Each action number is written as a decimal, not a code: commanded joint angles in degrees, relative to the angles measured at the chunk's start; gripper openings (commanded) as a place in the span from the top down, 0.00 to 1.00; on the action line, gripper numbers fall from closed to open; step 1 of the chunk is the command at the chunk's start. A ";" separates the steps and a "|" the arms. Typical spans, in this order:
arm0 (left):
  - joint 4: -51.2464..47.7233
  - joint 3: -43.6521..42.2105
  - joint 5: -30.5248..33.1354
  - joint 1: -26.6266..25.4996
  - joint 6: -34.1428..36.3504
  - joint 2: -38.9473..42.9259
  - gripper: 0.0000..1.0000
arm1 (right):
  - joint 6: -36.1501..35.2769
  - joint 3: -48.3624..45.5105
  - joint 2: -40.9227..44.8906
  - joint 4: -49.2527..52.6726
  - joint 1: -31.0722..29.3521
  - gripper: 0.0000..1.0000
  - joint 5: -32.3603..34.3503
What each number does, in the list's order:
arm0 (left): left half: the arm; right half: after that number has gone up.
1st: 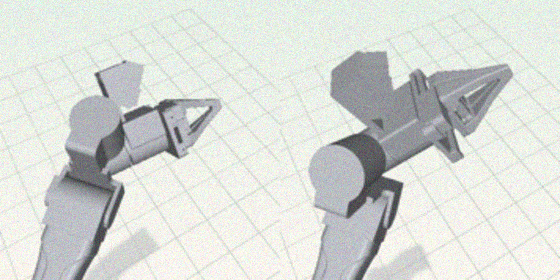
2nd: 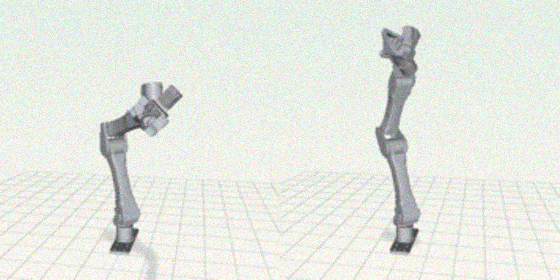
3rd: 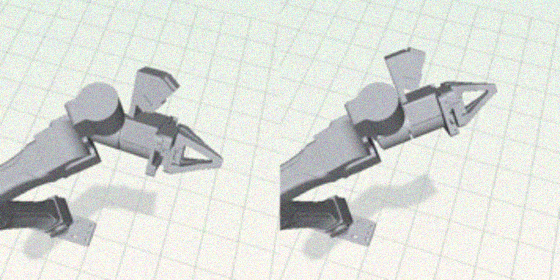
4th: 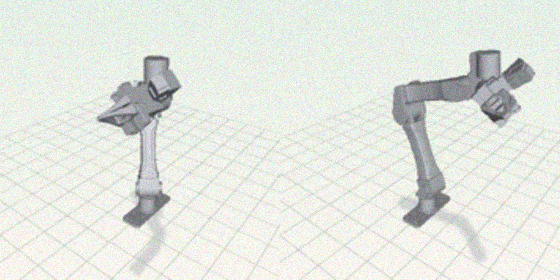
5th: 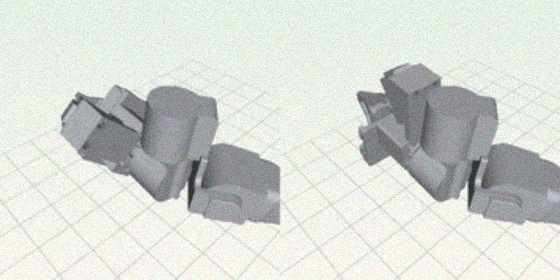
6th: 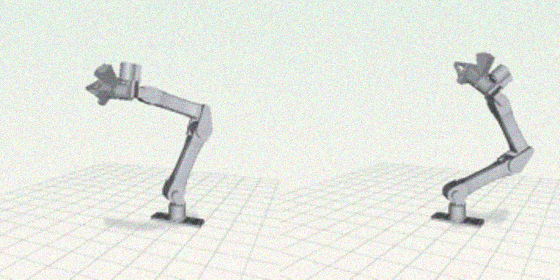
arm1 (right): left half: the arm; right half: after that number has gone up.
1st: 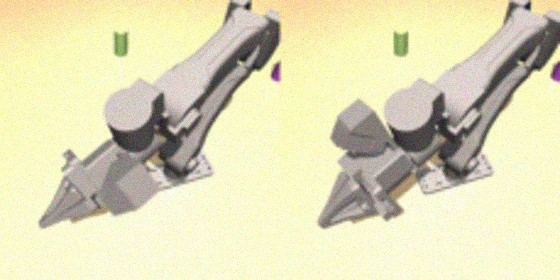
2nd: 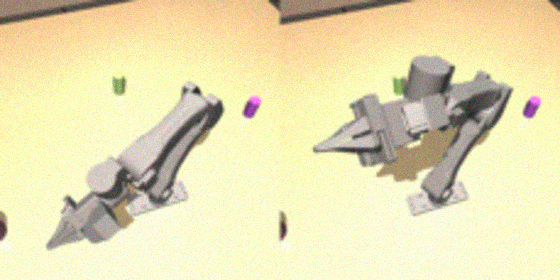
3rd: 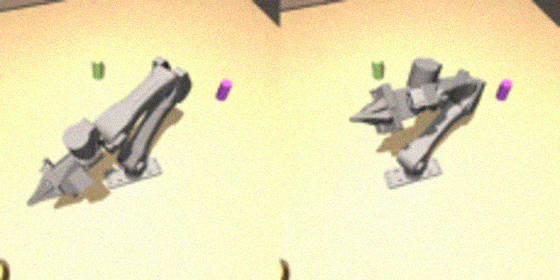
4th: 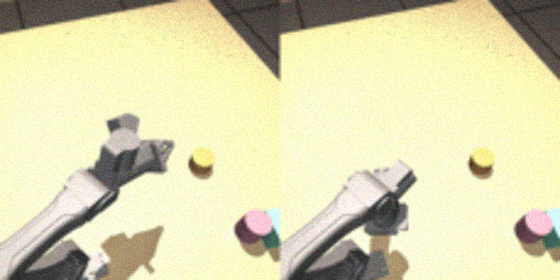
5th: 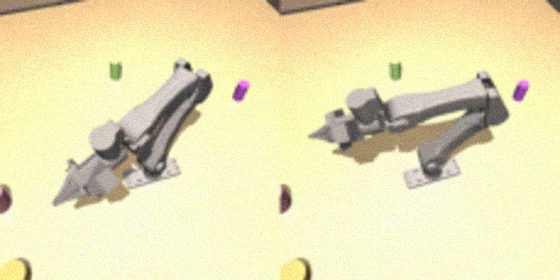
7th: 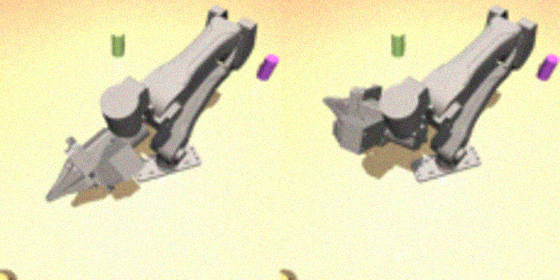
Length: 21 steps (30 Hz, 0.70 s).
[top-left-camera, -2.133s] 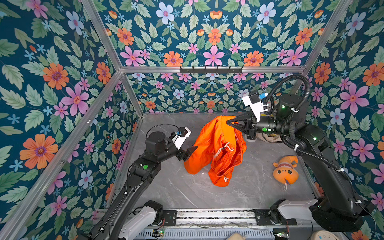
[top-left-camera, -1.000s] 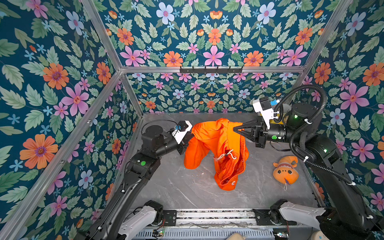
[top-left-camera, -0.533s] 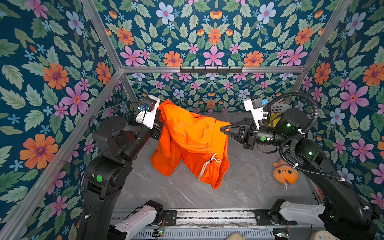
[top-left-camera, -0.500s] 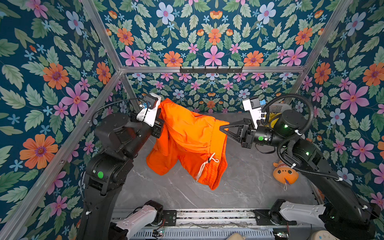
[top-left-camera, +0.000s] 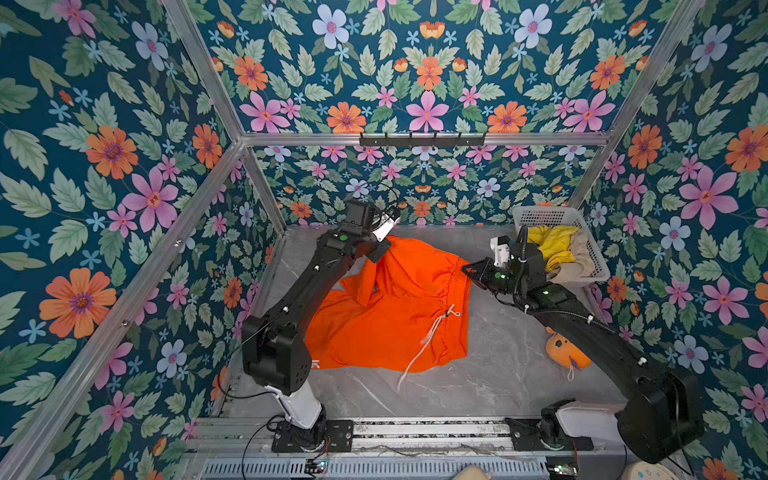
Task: Fold and stack the shorts
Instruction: 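Lay the shorts flat on the table with both grippers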
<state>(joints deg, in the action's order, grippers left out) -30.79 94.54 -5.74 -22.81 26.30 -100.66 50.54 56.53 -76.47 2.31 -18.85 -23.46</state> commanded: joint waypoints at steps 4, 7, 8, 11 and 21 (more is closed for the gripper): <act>7.92 7.94 -3.84 2.36 -3.80 -13.64 0.81 | -1.96 4.07 -6.94 -4.92 3.09 0.80 -2.98; 8.99 9.69 -4.92 2.48 -6.48 -14.48 0.52 | -4.95 7.46 -6.93 2.18 3.30 0.48 -0.65; 9.49 9.41 -5.35 2.50 -7.34 -13.50 0.46 | -6.02 8.02 -6.18 4.70 3.37 0.45 1.06; 10.66 6.05 -5.97 2.25 -9.39 -7.73 0.38 | -8.61 8.53 -2.11 13.81 4.70 0.42 6.67; 12.90 -22.42 -7.29 -14.35 -8.84 16.70 0.41 | -11.17 -4.45 10.31 22.50 6.31 0.42 2.17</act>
<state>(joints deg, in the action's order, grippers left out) -18.65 77.60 -11.64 -33.12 18.39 -86.28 39.68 55.53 -68.38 22.28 -12.58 -18.41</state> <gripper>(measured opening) 0.599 0.577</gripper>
